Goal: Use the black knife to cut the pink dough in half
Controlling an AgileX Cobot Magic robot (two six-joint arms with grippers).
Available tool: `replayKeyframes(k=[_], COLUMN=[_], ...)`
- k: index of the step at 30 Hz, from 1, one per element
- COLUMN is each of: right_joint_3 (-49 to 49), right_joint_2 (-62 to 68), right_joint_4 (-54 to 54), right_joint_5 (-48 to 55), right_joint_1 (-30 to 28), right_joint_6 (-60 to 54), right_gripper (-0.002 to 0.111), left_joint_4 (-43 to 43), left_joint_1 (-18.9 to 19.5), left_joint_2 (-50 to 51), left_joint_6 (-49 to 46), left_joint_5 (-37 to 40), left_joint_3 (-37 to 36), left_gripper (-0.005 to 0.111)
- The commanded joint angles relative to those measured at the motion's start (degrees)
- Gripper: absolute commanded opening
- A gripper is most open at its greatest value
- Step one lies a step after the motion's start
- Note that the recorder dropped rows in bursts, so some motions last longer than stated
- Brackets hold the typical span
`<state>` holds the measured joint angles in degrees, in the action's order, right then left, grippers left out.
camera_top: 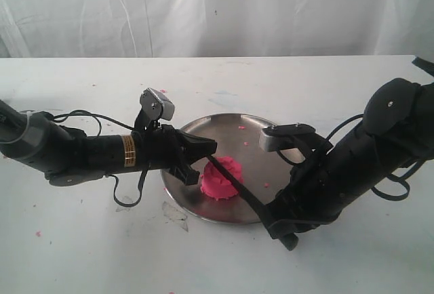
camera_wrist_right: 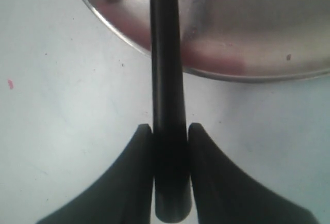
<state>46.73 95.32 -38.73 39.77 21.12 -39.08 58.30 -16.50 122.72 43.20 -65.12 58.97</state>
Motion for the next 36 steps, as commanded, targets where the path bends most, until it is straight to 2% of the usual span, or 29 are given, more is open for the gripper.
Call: replayKeyframes(k=[1, 5, 36], right_joint_3=[0.1, 0.1, 0.1], right_joint_2=[0.2, 0.2, 0.2], right_joint_4=[-0.1, -0.1, -0.2], right_joint_5=[-0.2, -0.4, -0.7], right_joint_1=[0.0, 0.0, 0.0], right_joint_6=[0.5, 0.5, 0.5], right_gripper=[0.000, 0.000, 0.000], left_joint_4=[1.8, 2.4, 2.4], left_joint_1=[-0.2, -0.2, -0.2], left_joint_2=[0.0, 0.0, 0.0], left_joint_6=[0.5, 0.5, 0.5], left_joint_5=[3.6, 8.4, 8.4], left_joint_3=[-0.2, -0.2, -0.2], left_gripper=[0.000, 0.000, 0.000])
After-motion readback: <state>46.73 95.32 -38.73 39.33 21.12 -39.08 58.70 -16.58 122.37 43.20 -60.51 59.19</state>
